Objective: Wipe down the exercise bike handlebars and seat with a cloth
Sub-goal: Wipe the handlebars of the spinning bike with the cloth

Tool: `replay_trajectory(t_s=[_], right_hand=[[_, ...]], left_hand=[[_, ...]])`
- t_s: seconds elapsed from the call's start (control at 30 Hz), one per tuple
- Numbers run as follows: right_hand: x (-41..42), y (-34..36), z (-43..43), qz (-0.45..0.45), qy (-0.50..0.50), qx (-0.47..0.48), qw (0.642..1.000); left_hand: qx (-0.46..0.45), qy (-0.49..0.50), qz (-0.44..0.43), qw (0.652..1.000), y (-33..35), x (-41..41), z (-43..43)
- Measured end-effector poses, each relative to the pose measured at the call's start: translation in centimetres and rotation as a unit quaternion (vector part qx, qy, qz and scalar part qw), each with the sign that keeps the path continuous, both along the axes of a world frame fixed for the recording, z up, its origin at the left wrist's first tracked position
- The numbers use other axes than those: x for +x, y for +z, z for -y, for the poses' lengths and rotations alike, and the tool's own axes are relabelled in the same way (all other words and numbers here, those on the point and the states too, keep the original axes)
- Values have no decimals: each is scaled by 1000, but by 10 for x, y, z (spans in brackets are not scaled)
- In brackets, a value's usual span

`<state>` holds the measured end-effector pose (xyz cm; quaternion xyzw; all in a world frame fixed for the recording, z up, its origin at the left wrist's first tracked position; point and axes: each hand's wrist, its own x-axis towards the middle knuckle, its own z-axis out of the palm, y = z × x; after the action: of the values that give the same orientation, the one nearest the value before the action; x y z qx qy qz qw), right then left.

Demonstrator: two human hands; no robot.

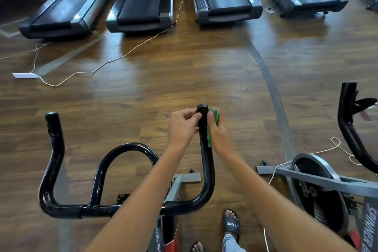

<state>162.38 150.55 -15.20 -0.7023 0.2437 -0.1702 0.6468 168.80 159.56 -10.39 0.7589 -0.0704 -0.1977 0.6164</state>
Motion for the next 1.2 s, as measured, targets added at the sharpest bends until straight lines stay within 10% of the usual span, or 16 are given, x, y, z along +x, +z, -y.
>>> replay_trajectory(t_s=[0.2,0.37,0.63,0.93,1.2], right_hand=[[62,59,27,-165,205,-432,862],[42,36,21,-38,7,-30,999],[-83,-26,-66,-175,-89,205,959],[-45,-16,-50,-170,-93,108,975],[-90,-8,-171,-108,-386,262,878]], left_hand=[[10,4,-20,1000,-3,3,-1],[-14,11,-36,999,-3,1,0],[-2,17,-33,999,-12,6,1],[-1,3,-15,1000,-11,6,1],[-20,4,-9,1000,-26,9,2]])
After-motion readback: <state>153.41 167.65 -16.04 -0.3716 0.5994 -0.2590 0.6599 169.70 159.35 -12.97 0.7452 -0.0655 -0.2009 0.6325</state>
